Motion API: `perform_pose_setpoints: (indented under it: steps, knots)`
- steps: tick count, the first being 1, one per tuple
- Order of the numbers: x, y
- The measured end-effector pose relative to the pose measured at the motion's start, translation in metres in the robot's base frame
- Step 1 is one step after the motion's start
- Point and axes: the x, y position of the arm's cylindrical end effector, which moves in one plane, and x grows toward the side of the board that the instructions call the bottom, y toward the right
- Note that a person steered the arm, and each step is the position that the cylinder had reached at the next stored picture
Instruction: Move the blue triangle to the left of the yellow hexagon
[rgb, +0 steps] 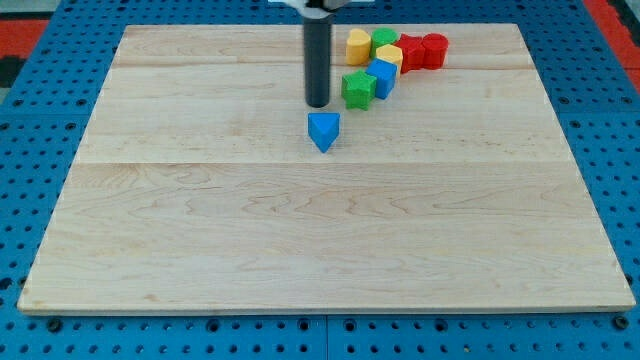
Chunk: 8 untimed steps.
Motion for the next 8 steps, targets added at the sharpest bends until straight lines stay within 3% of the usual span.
perform_pose_setpoints:
  steps: [1,2,3,4,8]
  knots:
    - [0.049,-0.026]
    - [0.082,-0.009]
    - [0.071,0.039]
    - [0.052,0.043]
    - [-0.006,0.012]
